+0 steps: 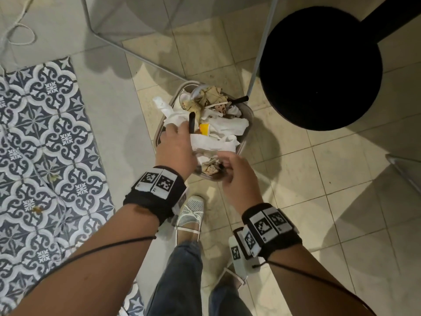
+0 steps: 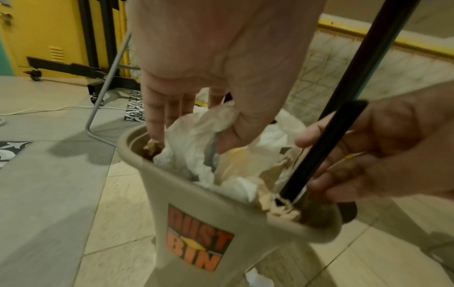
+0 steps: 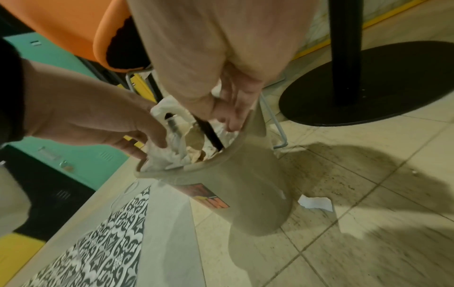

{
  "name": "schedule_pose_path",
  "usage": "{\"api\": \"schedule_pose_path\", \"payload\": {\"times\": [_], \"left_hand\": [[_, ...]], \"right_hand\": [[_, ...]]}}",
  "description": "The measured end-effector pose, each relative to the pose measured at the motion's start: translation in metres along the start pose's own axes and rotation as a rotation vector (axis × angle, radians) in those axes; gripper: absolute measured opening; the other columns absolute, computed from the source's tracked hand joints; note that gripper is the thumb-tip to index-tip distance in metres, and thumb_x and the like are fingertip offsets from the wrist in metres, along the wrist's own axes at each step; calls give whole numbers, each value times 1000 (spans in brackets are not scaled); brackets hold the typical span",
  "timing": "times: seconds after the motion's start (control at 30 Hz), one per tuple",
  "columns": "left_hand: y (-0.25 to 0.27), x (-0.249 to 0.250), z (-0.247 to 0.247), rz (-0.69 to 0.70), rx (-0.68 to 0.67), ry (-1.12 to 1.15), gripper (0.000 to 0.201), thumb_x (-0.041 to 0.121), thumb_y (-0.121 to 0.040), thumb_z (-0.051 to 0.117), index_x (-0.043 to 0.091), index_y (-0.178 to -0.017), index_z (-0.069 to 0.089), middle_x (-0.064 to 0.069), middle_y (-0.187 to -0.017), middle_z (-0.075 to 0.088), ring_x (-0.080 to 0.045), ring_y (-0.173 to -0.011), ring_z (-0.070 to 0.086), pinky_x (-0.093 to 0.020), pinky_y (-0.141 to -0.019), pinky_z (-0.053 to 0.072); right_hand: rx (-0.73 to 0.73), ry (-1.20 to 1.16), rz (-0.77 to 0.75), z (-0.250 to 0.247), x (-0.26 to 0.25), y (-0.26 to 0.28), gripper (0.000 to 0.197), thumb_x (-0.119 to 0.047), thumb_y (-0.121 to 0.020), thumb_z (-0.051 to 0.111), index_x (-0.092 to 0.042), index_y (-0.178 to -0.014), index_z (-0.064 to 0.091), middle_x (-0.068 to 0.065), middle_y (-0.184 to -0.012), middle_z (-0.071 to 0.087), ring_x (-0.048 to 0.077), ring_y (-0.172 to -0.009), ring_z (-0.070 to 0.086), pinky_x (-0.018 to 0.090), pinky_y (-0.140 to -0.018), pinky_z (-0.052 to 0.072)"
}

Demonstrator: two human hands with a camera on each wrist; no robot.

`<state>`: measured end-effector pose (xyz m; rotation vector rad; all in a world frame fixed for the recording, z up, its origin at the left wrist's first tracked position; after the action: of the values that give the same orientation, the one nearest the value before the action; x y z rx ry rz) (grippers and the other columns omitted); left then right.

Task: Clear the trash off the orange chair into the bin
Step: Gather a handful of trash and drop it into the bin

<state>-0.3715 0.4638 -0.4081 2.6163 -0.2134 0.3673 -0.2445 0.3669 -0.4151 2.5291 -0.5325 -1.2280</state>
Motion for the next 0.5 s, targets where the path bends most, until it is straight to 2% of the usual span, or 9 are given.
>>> {"api": "schedule_pose_path", "payload": {"times": [0.1,0.17,0.23,0.27,0.3,0.33,0.4,0.43,0.5], "left_hand": [[9,12,-14,29,122,126,75,9,-68,61,6,-138,33,-21,-133,39,-38,-122,40,-46,-102,38],[12,18,-20,95,213,218,78,13,-67,57,9,-140,32,-20,-140,36,-37,-128,37,-49,-107,35],[9,23,-16,196,263,210,78,24,-68,55,8,-141,33,-20,-143,34,-36,-132,34,-51,-109,32],[5,24,-9,247,254,176,77,30,-70,54,8,-141,33,-21,-144,33,-37,-134,32,-52,-110,30],[1,23,2,284,220,138,77,36,-73,51,8,-142,31,-21,-147,30,-37,-136,29,-54,-111,28],[-5,21,14,302,172,101,77,41,-75,44,9,-143,28,-20,-150,25,-37,-139,24,-55,-112,25],[-17,12,36,320,88,34,79,45,-75,29,13,-147,21,-14,-157,12,-34,-144,12,-55,-115,18],[-21,8,43,326,64,13,80,46,-74,24,15,-148,17,-11,-158,7,-32,-145,9,-53,-117,15],[-31,1,53,332,44,-7,78,45,-77,23,16,-149,13,-9,-159,-1,-31,-146,5,-50,-118,12]], "right_hand": [[246,-71,-6,-28,14,6,35,13,-80,50,-15,-99,62,1,-103,61,6,-87,57,13,-73,48],[380,-95,88,-36,37,4,30,10,-82,49,-18,-87,61,-4,-91,62,3,-78,55,6,-67,43],[446,-111,225,-30,69,-9,29,6,-85,46,-21,-79,58,-6,-85,61,8,-76,58,10,-67,46],[456,-118,295,-24,85,-18,28,2,-86,45,-20,-80,59,-4,-85,62,14,-79,61,21,-71,52],[422,-131,365,-14,102,-29,25,-2,-89,45,-20,-85,63,0,-89,65,21,-85,63,32,-76,54],[336,-115,424,-2,120,-45,23,-8,-92,45,-17,-96,65,5,-97,66,26,-93,63,39,-83,53],[29,84,523,34,151,-74,26,-18,-97,44,-12,-116,60,12,-115,62,31,-108,58,40,-93,46],[-59,147,504,50,160,-86,29,-22,-97,44,-12,-120,57,12,-121,59,32,-111,57,40,-94,44],[-136,252,426,74,175,-107,34,-24,-95,46,-12,-126,53,14,-130,55,32,-116,54,38,-95,43]]}}
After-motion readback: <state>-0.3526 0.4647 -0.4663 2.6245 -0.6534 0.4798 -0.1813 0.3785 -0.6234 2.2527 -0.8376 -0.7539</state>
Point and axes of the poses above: each hand's wrist, its own y-axis away from the middle knuckle, its own z-axis out of the palm, x = y × z, the point moved 7 cm from there along -y, towards the middle knuckle
